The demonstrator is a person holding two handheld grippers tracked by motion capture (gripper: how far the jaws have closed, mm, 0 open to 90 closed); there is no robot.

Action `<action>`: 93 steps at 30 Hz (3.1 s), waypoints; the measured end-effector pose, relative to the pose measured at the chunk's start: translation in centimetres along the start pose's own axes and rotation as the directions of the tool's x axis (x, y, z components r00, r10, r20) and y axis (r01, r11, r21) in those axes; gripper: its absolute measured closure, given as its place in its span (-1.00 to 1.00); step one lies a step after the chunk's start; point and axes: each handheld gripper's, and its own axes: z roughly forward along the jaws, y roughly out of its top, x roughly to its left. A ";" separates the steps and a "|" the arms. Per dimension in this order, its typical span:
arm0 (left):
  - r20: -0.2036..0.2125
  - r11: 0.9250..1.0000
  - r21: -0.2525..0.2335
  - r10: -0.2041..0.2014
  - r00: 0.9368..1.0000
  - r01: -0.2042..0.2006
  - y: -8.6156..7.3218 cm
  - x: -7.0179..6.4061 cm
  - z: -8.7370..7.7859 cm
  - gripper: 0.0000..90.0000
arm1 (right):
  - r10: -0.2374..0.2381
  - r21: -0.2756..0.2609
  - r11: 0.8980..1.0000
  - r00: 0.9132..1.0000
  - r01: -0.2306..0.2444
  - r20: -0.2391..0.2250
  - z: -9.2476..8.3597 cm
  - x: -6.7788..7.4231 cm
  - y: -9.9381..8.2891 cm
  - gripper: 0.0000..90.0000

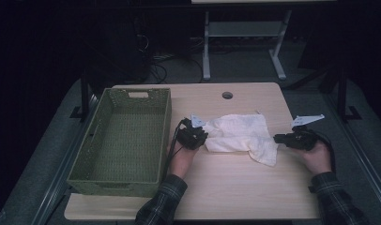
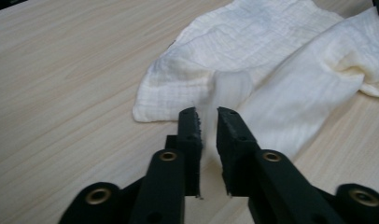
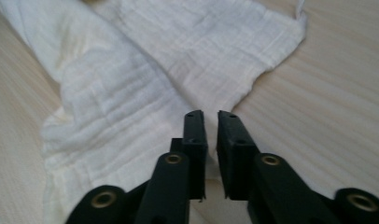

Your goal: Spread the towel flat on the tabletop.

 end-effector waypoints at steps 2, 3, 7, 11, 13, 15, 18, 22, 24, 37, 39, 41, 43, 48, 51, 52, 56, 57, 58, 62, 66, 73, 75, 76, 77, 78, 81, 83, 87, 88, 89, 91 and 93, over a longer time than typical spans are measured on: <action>0.019 1.000 -0.010 0.015 1.000 -0.014 0.2 -0.3 -0.5 0.56 | 0.002 -0.022 1.000 1.000 -0.003 -0.014 -0.6 0.3 0.2 0.66; 0.042 1.000 -0.012 0.014 0.999 -0.014 0.2 -0.6 -0.7 0.53 | -0.001 -0.029 1.000 1.000 0.001 -0.022 -0.9 0.6 0.3 0.66; 0.105 0.997 0.010 0.074 0.992 -0.075 -0.1 -2.1 -0.8 0.44 | -0.031 -0.034 0.999 0.997 0.028 -0.066 -1.2 1.9 0.3 0.63; 0.119 0.986 0.056 0.149 0.982 -0.157 -1.0 -3.7 0.2 0.39 | -0.047 -0.002 0.999 0.993 0.047 -0.104 -0.7 3.1 -0.3 0.59; 0.113 0.981 0.077 0.172 0.979 -0.181 -1.3 -4.1 1.0 0.36 | -0.059 0.014 0.998 0.992 0.061 -0.110 -0.5 3.6 -0.6 0.56; 0.118 0.978 0.089 0.179 0.977 -0.190 -1.5 -4.2 1.6 0.35 | -0.062 0.021 0.998 0.991 0.065 -0.122 -0.5 4.0 -0.8 0.54; 0.108 0.966 0.128 0.210 0.972 -0.223 -1.9 -4.3 2.5 0.35 | -0.071 0.027 0.997 0.988 0.076 -0.139 -0.6 4.6 -1.2 0.51; 0.105 0.960 0.153 0.218 0.970 -0.233 -2.3 -4.2 3.1 0.44 | -0.078 0.049 0.995 0.984 0.087 -0.160 -0.6 5.6 -2.0 0.46; 0.101 0.961 0.157 0.215 0.971 -0.229 -2.2 -4.0 3.2 0.57 | -0.084 0.066 0.993 0.983 0.096 -0.161 -0.3 5.9 -2.3 0.45; 0.228 0.992 0.093 0.063 0.972 -0.086 -1.2 -2.7 0.8 0.95 | -0.129 0.084 0.986 0.981 0.143 -0.146 -0.5 5.9 -2.2 0.93; 0.234 0.995 0.068 0.055 0.971 -0.073 -0.7 -2.5 -0.4 0.95 | -0.132 0.041 0.989 0.980 0.140 -0.148 -1.4 5.7 -2.0 0.93; 0.238 0.998 0.037 0.041 0.970 -0.052 -0.2 -2.4 -1.5 0.95 | -0.128 0.003 0.992 0.981 0.130 -0.142 -2.5 5.5 -1.8 0.93; 0.247 0.999 0.008 0.036 0.968 -0.039 0.3 -2.3 -2.5 0.95 | -0.143 -0.042 0.989 0.981 0.139 -0.131 -3.4 5.2 -1.7 0.94; 0.224 0.999 -0.002 0.044 0.974 -0.045 0.9 -2.2 -3.3 0.95 | -0.128 -0.082 0.990 0.983 0.118 -0.130 -4.7 4.7 -1.5 0.94; 0.208 0.998 0.035 0.034 0.978 -0.043 0.5 -1.9 -1.9 0.95 | -0.123 -0.052 0.992 0.984 0.118 -0.126 -4.0 4.7 -1.7 0.94; 0.204 0.998 0.047 0.030 0.979 -0.040 0.4 -1.7 -1.4 0.95 | -0.131 -0.039 0.991 0.984 0.127 -0.118 -3.8 4.6 -1.7 0.94; 0.205 0.997 0.068 0.009 0.979 -0.023 0.1 -1.4 0.8 0.94 | -0.115 0.014 0.993 0.989 0.117 -0.089 -3.0 4.0 -2.0 0.94; 0.205 0.997 0.069 0.013 0.979 -0.028 0.1 -1.3 1.3 0.94 | -0.110 0.017 0.994 0.990 0.112 -0.087 -2.8 3.8 -2.1 0.94; 0.206 0.997 0.068 0.016 0.978 -0.030 0.2 -1.2 1.8 0.94 | -0.098 0.025 0.995 0.992 0.100 -0.084 -2.7 3.6 -2.2 0.94; 0.220 0.997 0.067 0.026 0.975 -0.042 0.6 -1.3 3.7 0.93 | -0.085 0.046 0.995 0.993 0.088 -0.077 -2.2 3.1 -2.5 0.93; 0.200 0.993 0.087 0.066 0.978 -0.084 0.6 -1.4 5.6 0.91 | -0.087 0.067 0.994 0.994 0.092 -0.069 -1.9 3.0 -2.6 0.93; 0.173 0.994 0.059 0.079 0.982 -0.090 1.0 -1.5 5.8 0.50 | -0.111 0.096 0.989 0.992 0.116 -0.058 -1.3 3.2 -2.8 0.92; 0.174 0.996 0.035 0.070 0.982 -0.078 1.5 -1.5 4.7 0.43 | -0.106 0.092 0.990 0.993 0.110 -0.055 -1.5 3.2 -2.8 0.91; 0.176 0.997 0.027 0.067 0.982 -0.073 1.6 -1.5 4.0 0.41 | -0.102 0.085 0.991 0.993 0.107 -0.060 -1.6 3.2 -2.8 0.90; 0.174 0.997 0.017 0.067 0.982 -0.071 1.7 -1.5 3.3 0.41 | -0.102 0.079 0.991 0.993 0.107 -0.061 -1.7 3.1 -2.8 0.86; 0.174 0.998 0.017 0.064 0.983 -0.068 1.8 -1.5 2.6 0.41 | -0.097 0.072 0.992 0.993 0.102 -0.068 -1.8 3.0 -2.8 0.84; 0.177 0.997 0.024 0.063 0.982 -0.068 1.4 -1.7 1.0 0.44 | -0.085 0.047 0.995 0.993 0.089 -0.084 -2.2 2.9 -2.9 0.79; 0.189 0.996 0.045 0.062 0.980 -0.072 0.8 -1.9 0.2 0.49 | -0.083 0.032 0.996 0.993 0.086 -0.087 -2.4 2.9 -2.9 0.76; 0.177 0.992 0.075 0.086 0.980 -0.101 0.0 -2.5 -0.1 0.55 | -0.086 0.011 0.996 0.992 0.087 -0.097 -2.7 2.8 -2.9 0.71; 0.176 0.989 0.097 0.090 0.980 -0.108 -0.4 -2.6 0.3 0.55 | -0.084 0.009 0.996 0.992 0.085 -0.099 -2.7 2.9 -2.8 0.71; 0.177 0.988 0.112 0.085 0.981 -0.105 -0.7 -2.7 0.9 0.55 | -0.071 0.010 0.997 0.992 0.072 -0.103 -2.7 3.0 -2.8 0.68; 0.174 0.987 0.119 0.083 0.981 -0.104 -0.9 -2.8 1.6 0.55 | -0.087 0.012 0.996 0.991 0.088 -0.100 -2.6 3.0 -2.8 0.67; 0.154 0.984 0.135 0.093 0.984 -0.114 -1.0 -2.9 2.4 0.52 | -0.085 0.017 0.996 0.991 0.087 -0.104 -2.5 3.0 -2.9 0.66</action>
